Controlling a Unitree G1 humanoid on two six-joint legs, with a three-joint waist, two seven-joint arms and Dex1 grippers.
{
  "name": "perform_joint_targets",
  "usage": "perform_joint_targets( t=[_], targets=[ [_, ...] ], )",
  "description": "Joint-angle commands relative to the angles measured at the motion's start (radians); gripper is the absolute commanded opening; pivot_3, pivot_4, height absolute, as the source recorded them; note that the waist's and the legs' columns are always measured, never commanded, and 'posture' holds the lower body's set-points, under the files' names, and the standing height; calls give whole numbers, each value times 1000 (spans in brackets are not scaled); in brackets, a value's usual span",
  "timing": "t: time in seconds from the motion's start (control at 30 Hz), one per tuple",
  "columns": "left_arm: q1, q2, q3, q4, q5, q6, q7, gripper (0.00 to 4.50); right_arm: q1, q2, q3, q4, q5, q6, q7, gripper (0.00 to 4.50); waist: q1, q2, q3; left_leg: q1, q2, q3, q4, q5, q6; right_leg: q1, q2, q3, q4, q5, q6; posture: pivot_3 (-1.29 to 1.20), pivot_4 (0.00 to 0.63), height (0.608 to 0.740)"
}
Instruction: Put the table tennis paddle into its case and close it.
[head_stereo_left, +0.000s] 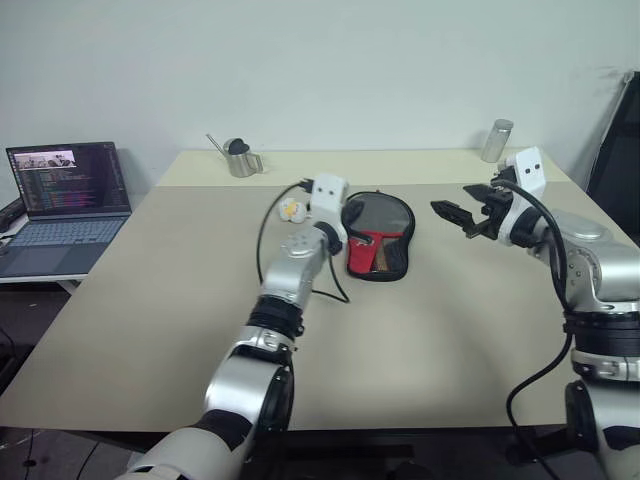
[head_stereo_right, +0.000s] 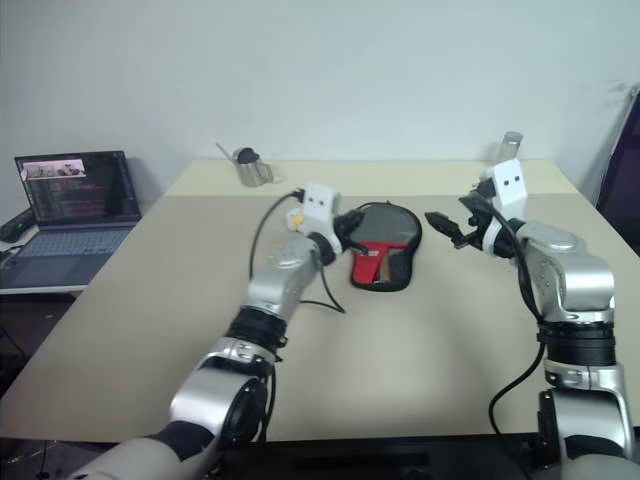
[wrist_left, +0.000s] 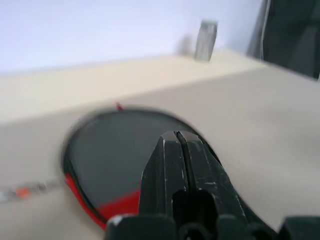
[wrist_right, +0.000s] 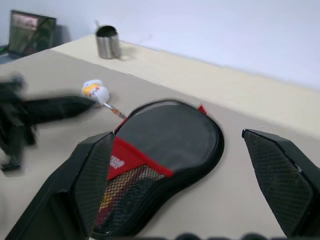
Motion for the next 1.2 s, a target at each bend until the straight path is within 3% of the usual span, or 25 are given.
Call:
perform_joint_targets(
  t=[0.03, 0.13, 0.27, 0.47, 0.77, 1.2],
  targets=[
    [33, 144, 78, -212, -127, 126, -157, 194, -38, 116, -158, 38, 112, 113, -161, 4500, -8, 1, 0, 0, 0, 0, 0, 0, 0, 0, 0, 0, 0, 0, 0, 0, 150, 740],
    [72, 244, 89, -291, -178, 223, -230, 915, -48, 185, -228, 94, 142, 153, -258, 4500, -5, 1, -1, 0, 0, -1, 0, 0, 0, 0, 1, 0, 0, 0, 0, 0, 150, 740],
    [147, 400, 137, -376, -257, 338, -349, 2260, -78, 250, -310, 213, 177, 175, -370, 4500, -2, 1, -1, 0, -1, -2, 0, 0, 0, 0, 0, 0, 0, 0, 0, 0, 150, 740],
    [286, 541, 127, -511, -302, 407, -462, 4444, -106, 276, -377, 385, 213, 175, -442, 4500, -3, 1, -1, 0, -1, -3, 0, 0, 0, 0, 0, 0, -1, 0, 0, 0, 150, 740],
    [419, 564, 129, -696, -353, 468, -475, 4444, -86, 336, -411, 498, 274, 170, -473, 4500, -5, 2, -1, 0, 0, -2, 0, 0, 0, 1, 0, 0, 0, 0, 0, 0, 150, 740],
    [462, 595, 104, -728, -345, 470, -477, 4444, -100, 482, -378, 531, 323, 110, -472, 4500, -39, 2, -2, 3, 1, -1, 0, 0, 0, 1, 2, 1, 1, 0, 0, 0, 150, 740]
  ],
)
